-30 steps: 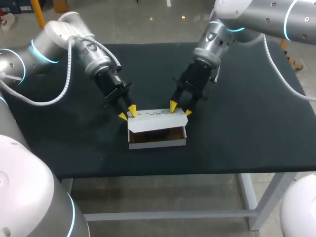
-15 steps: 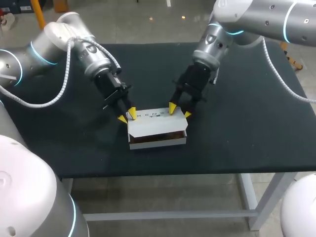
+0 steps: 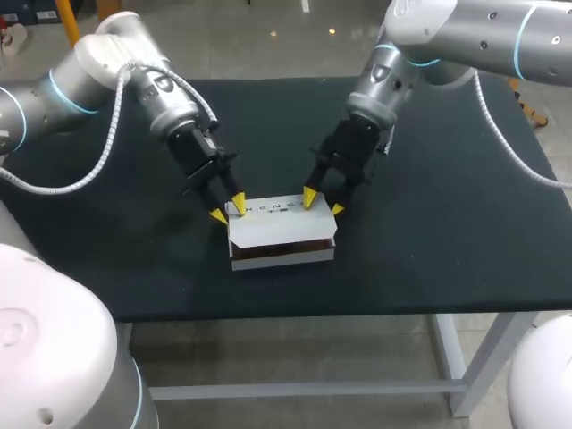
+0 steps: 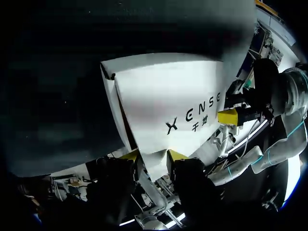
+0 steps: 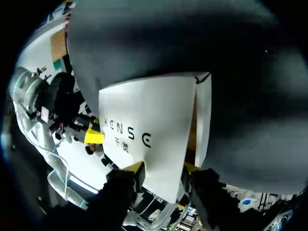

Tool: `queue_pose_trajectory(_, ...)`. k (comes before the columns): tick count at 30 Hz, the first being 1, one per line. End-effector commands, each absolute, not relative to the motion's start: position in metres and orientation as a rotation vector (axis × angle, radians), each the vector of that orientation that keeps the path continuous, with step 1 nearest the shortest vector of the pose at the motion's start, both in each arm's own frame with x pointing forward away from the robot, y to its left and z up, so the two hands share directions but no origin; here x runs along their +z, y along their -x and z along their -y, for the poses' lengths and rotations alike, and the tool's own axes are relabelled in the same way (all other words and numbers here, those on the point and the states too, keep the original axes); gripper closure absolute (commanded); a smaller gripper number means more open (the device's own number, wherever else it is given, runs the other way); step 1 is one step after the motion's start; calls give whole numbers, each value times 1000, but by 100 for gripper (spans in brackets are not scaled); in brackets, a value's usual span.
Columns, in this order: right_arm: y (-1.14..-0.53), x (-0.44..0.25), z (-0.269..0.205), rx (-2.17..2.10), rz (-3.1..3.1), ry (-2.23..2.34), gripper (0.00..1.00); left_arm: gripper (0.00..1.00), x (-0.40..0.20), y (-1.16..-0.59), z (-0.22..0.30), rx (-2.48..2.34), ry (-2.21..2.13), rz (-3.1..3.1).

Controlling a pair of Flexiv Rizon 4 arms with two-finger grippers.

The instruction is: Assemble the packaging by folding the flat box into shape, placing the metal phone stand inside, and closing the box properly

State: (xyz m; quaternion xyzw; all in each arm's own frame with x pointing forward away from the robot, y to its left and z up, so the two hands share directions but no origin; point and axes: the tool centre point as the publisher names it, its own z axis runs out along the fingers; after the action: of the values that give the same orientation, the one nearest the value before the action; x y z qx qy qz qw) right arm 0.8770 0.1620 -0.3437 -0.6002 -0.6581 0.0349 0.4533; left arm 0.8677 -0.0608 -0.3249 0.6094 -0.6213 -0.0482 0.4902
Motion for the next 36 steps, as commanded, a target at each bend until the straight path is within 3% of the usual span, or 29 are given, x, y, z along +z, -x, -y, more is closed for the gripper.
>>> queue_pose_trajectory(1, -875, -345, -164, 80, 1628, 1488, 47, 62, -311, -859, 53, 24, -1627, 1528)
queue_pose_trajectory(17, -875, -344, -165, 60, 1633, 1497, 48, 59, -302, -859, 40, 114, -1665, 1541)
queue_pose_trajectory(27, -876, -347, -164, 56, 1630, 1501, 48, 51, -286, -852, 28, 227, -1686, 1654)
queue_pose_trajectory(32, -875, -347, -164, 49, 1631, 1505, 49, 0, -271, -848, 27, 297, -1649, 1832)
queue_pose_trajectory(36, -877, -348, -164, 45, 1628, 1508, 51, 0, -261, -843, 33, 315, -1562, 2055)
